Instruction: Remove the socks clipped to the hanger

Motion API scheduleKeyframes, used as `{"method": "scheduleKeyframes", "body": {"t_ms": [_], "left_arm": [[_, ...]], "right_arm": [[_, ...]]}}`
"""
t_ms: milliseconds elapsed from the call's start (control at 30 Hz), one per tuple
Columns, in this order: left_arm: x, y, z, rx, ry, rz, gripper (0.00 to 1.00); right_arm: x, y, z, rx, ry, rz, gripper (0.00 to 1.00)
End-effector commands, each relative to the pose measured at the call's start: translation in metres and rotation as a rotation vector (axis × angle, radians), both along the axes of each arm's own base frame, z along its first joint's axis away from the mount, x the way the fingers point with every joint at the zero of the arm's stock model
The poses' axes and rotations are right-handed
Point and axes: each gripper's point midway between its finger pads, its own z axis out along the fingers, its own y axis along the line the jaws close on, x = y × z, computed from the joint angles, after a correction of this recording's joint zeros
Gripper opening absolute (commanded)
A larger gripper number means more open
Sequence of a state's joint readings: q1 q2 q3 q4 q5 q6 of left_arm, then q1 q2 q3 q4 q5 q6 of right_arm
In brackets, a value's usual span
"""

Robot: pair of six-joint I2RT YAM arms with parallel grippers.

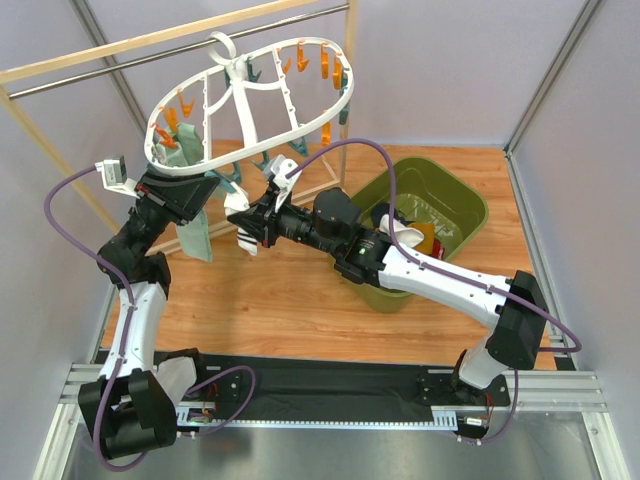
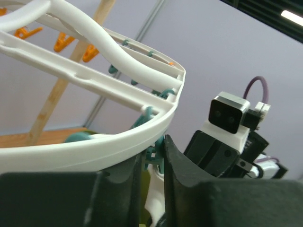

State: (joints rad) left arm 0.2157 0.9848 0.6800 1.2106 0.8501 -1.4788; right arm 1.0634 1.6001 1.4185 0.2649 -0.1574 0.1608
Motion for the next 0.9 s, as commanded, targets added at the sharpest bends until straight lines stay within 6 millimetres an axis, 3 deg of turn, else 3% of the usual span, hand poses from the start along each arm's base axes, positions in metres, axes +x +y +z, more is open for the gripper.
{"method": "scheduleKeyframes", "body": {"t_ms": [0, 100, 567, 700, 867], "left_arm": [[-0.049, -0.01, 0.041, 0.05, -0.339, -0.006, 0.19], [-0.046, -0.008, 0.041, 0.036, -0.319, -0.01, 0.0], [-0.04, -0.007, 0.039, 0.027, -0.271, 0.002, 0.0], [-0.027, -0.002, 0.035, 0.005, -0.171, 0.039, 0.0], [-0.028, 0.0, 0.034, 0.025, -0.137, 0.093, 0.0]], "right_arm": [[-0.001, -0.003, 0.024, 0.044, -0.019, 0.004, 0.0], [-0.001, -0.004, 0.024, 0.043, -0.021, 0.002, 0.0], [-0.001, -0.002, 0.02, 0.035, -0.013, 0.003, 0.0], [0.0, -0.002, 0.016, 0.028, -0.009, 0.0, 0.0], [0.001, -0.003, 0.012, 0.023, -0.006, -0.003, 0.0]]}}
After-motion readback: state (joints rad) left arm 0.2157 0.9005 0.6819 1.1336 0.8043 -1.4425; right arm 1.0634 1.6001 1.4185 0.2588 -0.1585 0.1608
